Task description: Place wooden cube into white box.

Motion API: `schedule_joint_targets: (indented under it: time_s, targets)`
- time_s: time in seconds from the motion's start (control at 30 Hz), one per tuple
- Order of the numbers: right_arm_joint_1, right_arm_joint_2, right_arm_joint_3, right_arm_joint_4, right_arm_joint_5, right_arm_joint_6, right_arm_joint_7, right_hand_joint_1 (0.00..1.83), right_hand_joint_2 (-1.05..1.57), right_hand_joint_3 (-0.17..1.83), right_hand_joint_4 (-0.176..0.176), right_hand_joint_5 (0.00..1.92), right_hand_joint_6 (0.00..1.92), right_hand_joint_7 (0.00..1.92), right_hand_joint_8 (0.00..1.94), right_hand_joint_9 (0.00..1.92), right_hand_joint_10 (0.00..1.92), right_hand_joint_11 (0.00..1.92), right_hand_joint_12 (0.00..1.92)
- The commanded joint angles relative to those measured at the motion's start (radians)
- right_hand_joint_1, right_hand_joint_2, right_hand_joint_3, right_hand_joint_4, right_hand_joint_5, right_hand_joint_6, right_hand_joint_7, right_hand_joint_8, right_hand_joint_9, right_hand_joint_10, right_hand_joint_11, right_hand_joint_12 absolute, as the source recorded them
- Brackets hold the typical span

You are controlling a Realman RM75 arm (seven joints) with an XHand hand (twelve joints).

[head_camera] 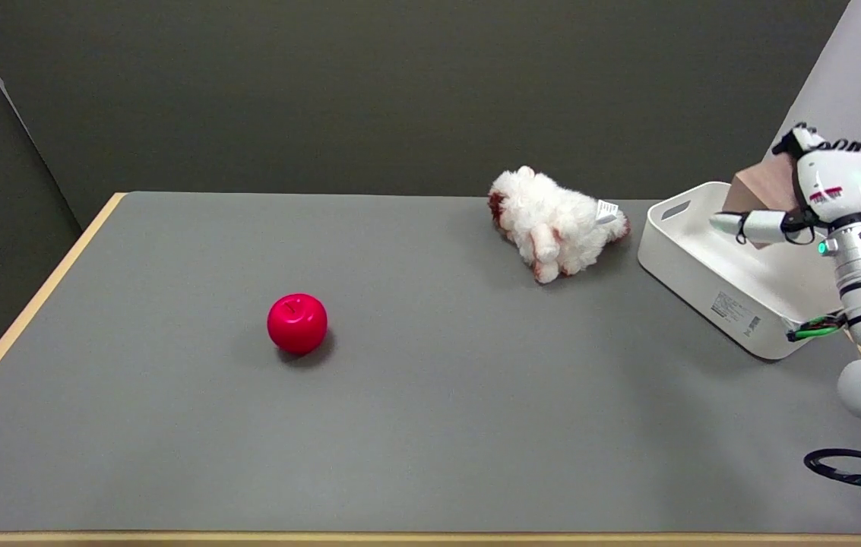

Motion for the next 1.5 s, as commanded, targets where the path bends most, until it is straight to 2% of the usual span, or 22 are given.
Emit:
schedule_joint_targets:
  time_s: [0.03, 0.43, 0.5, 0.57, 0.6, 0.67, 0.73, 0.8, 0.87, 0.93, 1.07, 1.27, 1.33, 1.5]
  targets:
    - [0.119, -0.039, -0.094, -0.256, 0.139, -0.134, -0.004, 1.20, 1.22, 0.11, -0.176, 0.53, 1.47, 0.87, 1.39, 0.85, 1.33, 0.89, 1.92]
    - [0.112, -0.081, -0.127, -0.175, 0.184, -0.122, -0.004, 1.20, 1.21, 0.11, -0.176, 0.53, 1.47, 0.87, 1.38, 0.85, 1.33, 0.89, 1.92]
    - [0.104, -0.083, -0.134, -0.148, 0.199, -0.120, -0.004, 1.19, 1.27, 0.04, -0.176, 0.50, 1.48, 0.84, 1.43, 0.85, 1.32, 0.87, 1.88]
    - [0.099, -0.084, -0.142, -0.124, 0.211, -0.105, -0.004, 0.93, 0.84, 0.72, -0.055, 0.39, 0.87, 0.76, 1.11, 0.75, 1.36, 0.70, 1.77]
    - [0.096, -0.085, -0.145, -0.111, 0.214, -0.096, -0.004, 0.77, 0.69, 0.91, -0.014, 0.30, 0.60, 0.65, 0.87, 0.63, 1.30, 0.61, 1.74]
    - [0.088, -0.087, -0.149, -0.071, 0.227, -0.085, -0.002, 0.51, 0.63, 0.87, 0.001, 0.13, 0.36, 0.38, 0.48, 0.36, 1.08, 0.49, 1.74]
    - [0.080, -0.089, -0.151, -0.037, 0.239, -0.077, -0.002, 0.40, 0.61, 0.82, 0.006, 0.05, 0.29, 0.17, 0.33, 0.17, 0.88, 0.36, 1.65]
    - [0.073, -0.091, -0.157, -0.001, 0.236, -0.062, -0.002, 0.39, 0.57, 0.85, 0.001, 0.07, 0.21, 0.10, 0.33, 0.11, 0.80, 0.31, 1.64]
    - [0.061, -0.093, -0.171, 0.034, 0.230, -0.024, -0.003, 0.37, 0.57, 0.84, -0.005, 0.02, 0.24, 0.03, 0.27, 0.04, 0.76, 0.27, 1.60]
    - [0.055, -0.095, -0.184, 0.065, 0.229, 0.014, -0.011, 0.35, 0.56, 0.85, -0.017, 0.02, 0.19, 0.03, 0.22, 0.03, 0.72, 0.23, 1.54]
    - [0.045, -0.095, -0.208, 0.147, 0.216, 0.081, -0.012, 0.35, 0.57, 0.85, -0.018, 0.01, 0.20, 0.02, 0.22, 0.01, 0.69, 0.18, 1.48]
    - [0.020, -0.100, -0.211, 0.351, 0.101, 0.216, 0.014, 0.33, 0.59, 0.87, -0.016, 0.03, 0.18, 0.03, 0.20, 0.01, 0.65, 0.10, 1.36]
    - [0.018, -0.100, -0.218, 0.416, 0.029, 0.234, 0.061, 0.33, 0.61, 0.88, -0.019, 0.02, 0.18, 0.03, 0.20, 0.01, 0.64, 0.09, 1.31]
    - [0.018, -0.100, -0.291, 0.533, -0.044, 0.236, 0.117, 0.29, 0.66, 0.93, -0.022, 0.06, 0.16, 0.08, 0.18, 0.03, 0.63, 0.08, 1.21]
